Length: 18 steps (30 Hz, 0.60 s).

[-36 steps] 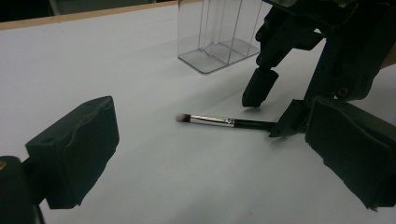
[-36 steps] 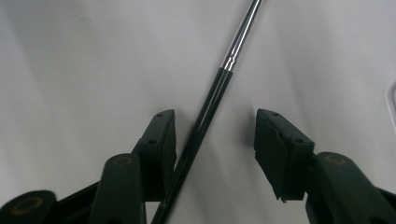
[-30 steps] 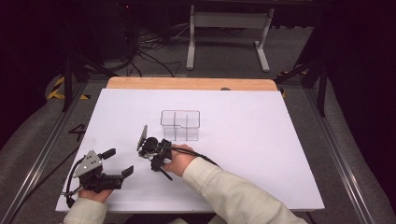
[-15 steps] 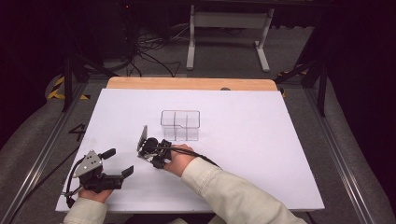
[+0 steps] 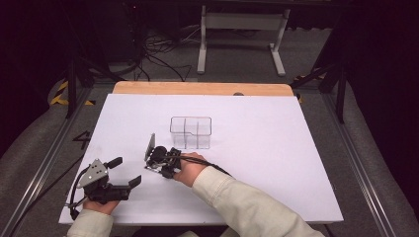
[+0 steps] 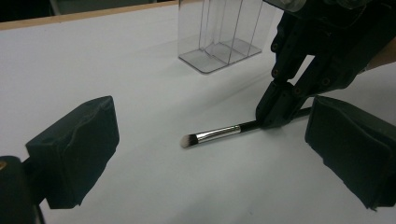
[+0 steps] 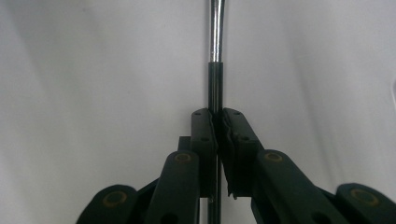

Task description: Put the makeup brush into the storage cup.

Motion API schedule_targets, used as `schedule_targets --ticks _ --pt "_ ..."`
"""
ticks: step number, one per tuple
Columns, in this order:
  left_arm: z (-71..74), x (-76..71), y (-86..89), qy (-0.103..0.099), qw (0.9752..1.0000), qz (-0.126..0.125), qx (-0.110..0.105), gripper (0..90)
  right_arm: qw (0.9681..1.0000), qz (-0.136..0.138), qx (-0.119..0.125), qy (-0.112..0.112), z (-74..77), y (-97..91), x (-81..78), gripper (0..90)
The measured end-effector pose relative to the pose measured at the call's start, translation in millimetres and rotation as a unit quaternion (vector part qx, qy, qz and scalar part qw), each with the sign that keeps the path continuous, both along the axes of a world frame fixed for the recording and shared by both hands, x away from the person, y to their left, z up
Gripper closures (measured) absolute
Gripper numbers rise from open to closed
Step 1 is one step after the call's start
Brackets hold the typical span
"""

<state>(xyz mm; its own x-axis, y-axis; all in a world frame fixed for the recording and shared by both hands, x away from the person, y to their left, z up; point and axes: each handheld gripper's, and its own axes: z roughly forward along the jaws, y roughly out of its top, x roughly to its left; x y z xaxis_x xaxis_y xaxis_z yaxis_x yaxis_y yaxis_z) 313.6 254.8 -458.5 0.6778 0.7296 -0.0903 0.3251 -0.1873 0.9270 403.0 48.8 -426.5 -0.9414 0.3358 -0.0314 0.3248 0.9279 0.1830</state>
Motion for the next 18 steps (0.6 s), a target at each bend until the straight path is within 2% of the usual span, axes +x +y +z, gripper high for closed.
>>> schedule_targets --ticks 8,18 --pt "-0.2 0.0 -0.2 0.002 1.0000 0.000 -0.002 3.5 0.9999 -0.002 0.010 -0.006 7.3 -2.3 -0.3 83.7" --pt "-0.4 0.0 -0.2 0.002 1.0000 0.001 0.000 3.5 0.9983 -0.005 0.055 -0.018 33.5 -15.8 -2.1 83.6"
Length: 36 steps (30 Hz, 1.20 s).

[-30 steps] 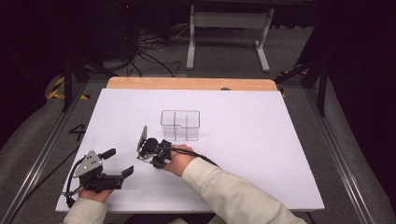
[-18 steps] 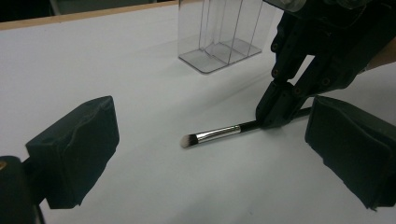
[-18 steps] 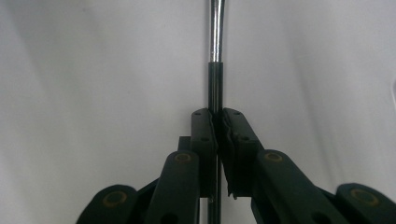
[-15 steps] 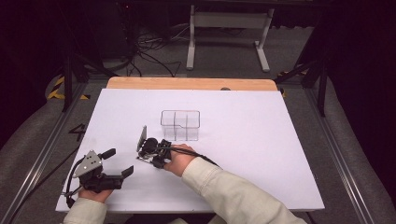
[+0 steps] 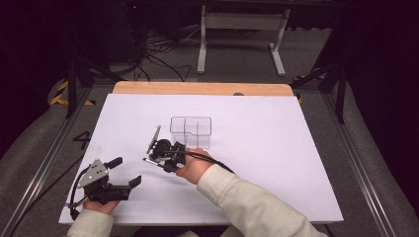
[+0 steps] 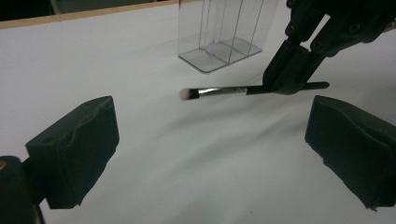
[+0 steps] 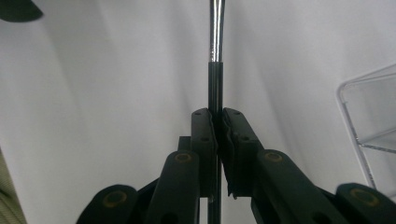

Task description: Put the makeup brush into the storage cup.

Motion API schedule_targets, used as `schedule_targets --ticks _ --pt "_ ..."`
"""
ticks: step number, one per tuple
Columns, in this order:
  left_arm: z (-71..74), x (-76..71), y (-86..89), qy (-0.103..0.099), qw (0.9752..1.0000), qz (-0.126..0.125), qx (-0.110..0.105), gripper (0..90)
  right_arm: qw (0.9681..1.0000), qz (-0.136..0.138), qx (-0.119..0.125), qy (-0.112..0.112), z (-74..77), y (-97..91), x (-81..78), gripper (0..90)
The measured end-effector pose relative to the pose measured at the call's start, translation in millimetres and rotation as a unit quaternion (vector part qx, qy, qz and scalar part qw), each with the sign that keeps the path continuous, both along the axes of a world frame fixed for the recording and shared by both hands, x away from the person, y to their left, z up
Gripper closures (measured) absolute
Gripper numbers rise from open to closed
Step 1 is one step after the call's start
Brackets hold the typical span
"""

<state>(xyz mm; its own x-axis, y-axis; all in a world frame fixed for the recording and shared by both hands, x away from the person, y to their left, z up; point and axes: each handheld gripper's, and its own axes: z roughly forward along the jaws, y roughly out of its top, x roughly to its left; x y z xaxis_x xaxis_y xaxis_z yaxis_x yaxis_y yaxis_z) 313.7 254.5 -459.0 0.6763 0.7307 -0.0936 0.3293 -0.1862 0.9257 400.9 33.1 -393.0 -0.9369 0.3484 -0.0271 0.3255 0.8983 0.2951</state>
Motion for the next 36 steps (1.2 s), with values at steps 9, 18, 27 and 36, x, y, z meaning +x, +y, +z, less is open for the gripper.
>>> schedule_targets --ticks 9,18,27,36 --pt "-0.2 0.1 0.0 0.001 1.0000 0.000 0.000 3.5 0.9987 -0.001 0.047 -0.020 21.8 -13.2 -5.7 83.6" --pt "-0.3 0.1 0.0 0.002 1.0000 0.000 0.001 3.5 0.9933 -0.007 0.108 -0.040 39.7 -32.0 -6.7 83.6" --pt "-0.5 0.3 -0.2 0.000 1.0000 0.000 0.002 3.5 0.9827 -0.009 0.172 -0.069 49.2 -52.1 -6.6 83.6" --pt "-0.3 -0.1 -0.1 0.001 1.0000 0.000 0.003 3.6 0.9664 -0.019 0.239 -0.093 53.1 -71.5 -6.9 83.7"
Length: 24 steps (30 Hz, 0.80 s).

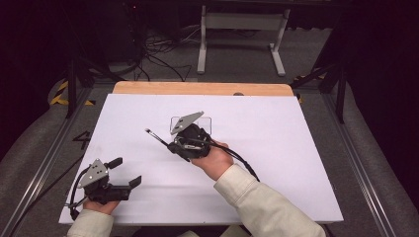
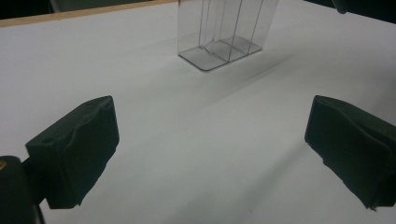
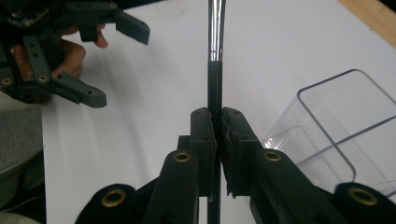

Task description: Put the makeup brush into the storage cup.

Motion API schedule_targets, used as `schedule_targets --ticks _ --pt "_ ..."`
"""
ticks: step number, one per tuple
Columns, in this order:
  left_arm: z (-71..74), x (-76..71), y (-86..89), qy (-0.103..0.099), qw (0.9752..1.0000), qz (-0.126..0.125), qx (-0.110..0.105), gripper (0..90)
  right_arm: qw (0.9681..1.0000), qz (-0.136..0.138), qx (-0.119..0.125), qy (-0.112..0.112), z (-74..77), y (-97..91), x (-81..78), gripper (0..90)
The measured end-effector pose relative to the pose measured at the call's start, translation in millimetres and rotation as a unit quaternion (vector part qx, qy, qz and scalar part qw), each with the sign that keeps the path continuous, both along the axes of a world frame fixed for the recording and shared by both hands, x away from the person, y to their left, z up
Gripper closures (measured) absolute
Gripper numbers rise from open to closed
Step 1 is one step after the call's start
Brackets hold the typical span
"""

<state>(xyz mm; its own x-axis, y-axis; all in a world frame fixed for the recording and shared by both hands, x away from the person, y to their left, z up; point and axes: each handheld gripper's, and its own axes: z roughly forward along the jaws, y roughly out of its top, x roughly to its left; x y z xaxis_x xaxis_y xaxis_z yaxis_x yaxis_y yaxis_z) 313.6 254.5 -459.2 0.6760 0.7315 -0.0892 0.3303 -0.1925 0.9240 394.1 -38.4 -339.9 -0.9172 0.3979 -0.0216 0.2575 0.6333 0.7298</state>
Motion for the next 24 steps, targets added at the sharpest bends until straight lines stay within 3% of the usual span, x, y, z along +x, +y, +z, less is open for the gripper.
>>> schedule_targets --ticks 3,7,10,16,24 --pt "0.0 0.0 0.0 0.000 1.0000 0.000 0.000 3.6 0.9998 -0.002 0.018 -0.009 -0.4 -4.7 0.1 83.7" --pt "-0.2 0.2 -0.2 -0.001 1.0000 0.000 0.000 3.6 0.9978 -0.007 0.065 -0.014 -0.3 -16.6 0.6 83.7" --pt "-0.2 0.0 -0.5 0.000 1.0000 0.000 0.001 3.6 0.9964 -0.008 0.082 -0.019 -1.0 -20.5 0.5 83.7" --pt "0.0 -0.2 -0.3 -0.001 1.0000 0.000 0.001 3.6 0.9899 -0.012 0.129 -0.057 -8.4 -31.1 -0.7 83.7" --pt "-0.1 -0.3 -0.6 0.000 1.0000 0.000 0.002 3.6 0.9811 -0.016 0.173 -0.085 -14.4 -41.6 0.1 83.6"
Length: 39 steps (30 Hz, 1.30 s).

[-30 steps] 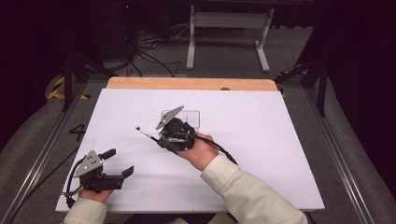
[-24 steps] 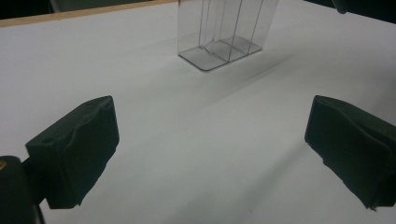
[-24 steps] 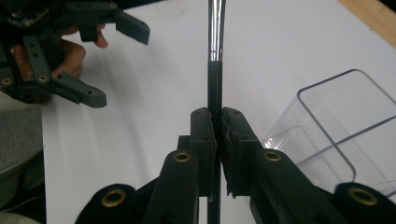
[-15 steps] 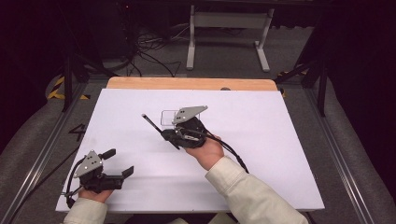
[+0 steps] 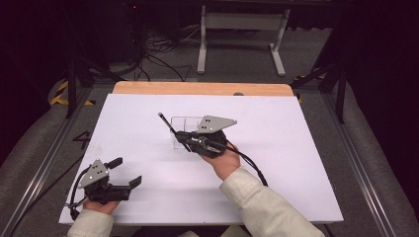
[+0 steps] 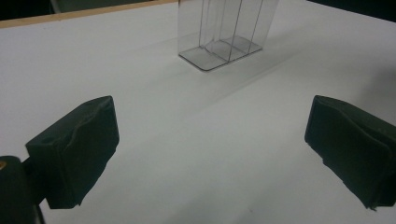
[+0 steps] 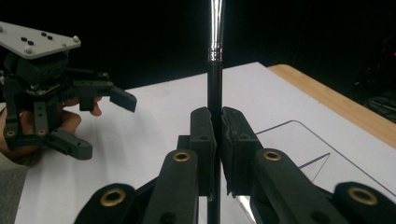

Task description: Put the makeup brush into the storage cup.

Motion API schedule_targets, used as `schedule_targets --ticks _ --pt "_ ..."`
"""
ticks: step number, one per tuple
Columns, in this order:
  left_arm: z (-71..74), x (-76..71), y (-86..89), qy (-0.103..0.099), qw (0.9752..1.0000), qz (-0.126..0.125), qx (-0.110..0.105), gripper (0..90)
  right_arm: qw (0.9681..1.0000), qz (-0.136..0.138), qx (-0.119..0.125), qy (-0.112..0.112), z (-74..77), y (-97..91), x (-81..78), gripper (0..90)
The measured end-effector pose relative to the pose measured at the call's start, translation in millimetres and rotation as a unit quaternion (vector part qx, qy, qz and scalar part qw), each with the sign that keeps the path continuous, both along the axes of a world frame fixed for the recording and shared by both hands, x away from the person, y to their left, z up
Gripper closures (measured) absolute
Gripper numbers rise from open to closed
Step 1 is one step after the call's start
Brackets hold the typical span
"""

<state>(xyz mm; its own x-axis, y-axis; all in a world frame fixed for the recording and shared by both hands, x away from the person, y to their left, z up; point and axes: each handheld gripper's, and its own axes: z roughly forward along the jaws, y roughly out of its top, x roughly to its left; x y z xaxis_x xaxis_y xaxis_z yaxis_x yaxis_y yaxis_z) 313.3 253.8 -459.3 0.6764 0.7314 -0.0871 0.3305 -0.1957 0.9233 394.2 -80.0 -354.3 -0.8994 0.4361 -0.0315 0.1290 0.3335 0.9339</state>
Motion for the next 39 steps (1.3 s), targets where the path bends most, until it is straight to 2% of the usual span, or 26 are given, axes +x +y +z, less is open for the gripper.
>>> schedule_targets --ticks 5,9,10,13,17,20,32,39 --pt "-0.1 0.0 -0.1 0.000 1.0000 0.000 0.000 3.6 0.9994 -0.012 0.033 -0.004 -4.6 -7.9 2.9 83.6" --pt "-0.1 0.0 -0.2 0.000 1.0000 0.000 0.000 3.6 0.9989 -0.018 0.043 0.001 -5.5 -11.1 5.5 83.6" --pt "0.0 -0.1 0.0 0.000 1.0000 -0.001 0.000 3.6 0.9980 -0.021 0.060 -0.005 -6.6 -14.0 6.2 83.6" --pt "-0.1 -0.1 -0.2 0.000 1.0000 -0.001 0.000 3.6 0.9970 -0.027 0.072 -0.007 -7.6 -16.6 7.5 83.6" --pt "-0.1 -0.2 -0.1 0.001 1.0000 -0.001 0.000 3.6 0.9960 -0.042 0.077 -0.013 -9.0 -21.0 10.5 83.6" --pt "-0.2 0.2 -0.4 -0.001 1.0000 -0.002 0.000 3.6 0.9946 -0.047 0.087 -0.029 -9.9 -23.9 12.6 83.5" --pt "-0.4 0.4 -0.1 0.000 1.0000 -0.002 -0.001 3.6 0.9912 -0.070 0.107 -0.033 -13.1 -26.2 23.8 83.4" --pt "-0.5 0.6 0.1 0.000 1.0000 -0.003 -0.003 3.6 0.9896 -0.086 0.108 -0.042 -17.4 -25.0 33.3 83.4"
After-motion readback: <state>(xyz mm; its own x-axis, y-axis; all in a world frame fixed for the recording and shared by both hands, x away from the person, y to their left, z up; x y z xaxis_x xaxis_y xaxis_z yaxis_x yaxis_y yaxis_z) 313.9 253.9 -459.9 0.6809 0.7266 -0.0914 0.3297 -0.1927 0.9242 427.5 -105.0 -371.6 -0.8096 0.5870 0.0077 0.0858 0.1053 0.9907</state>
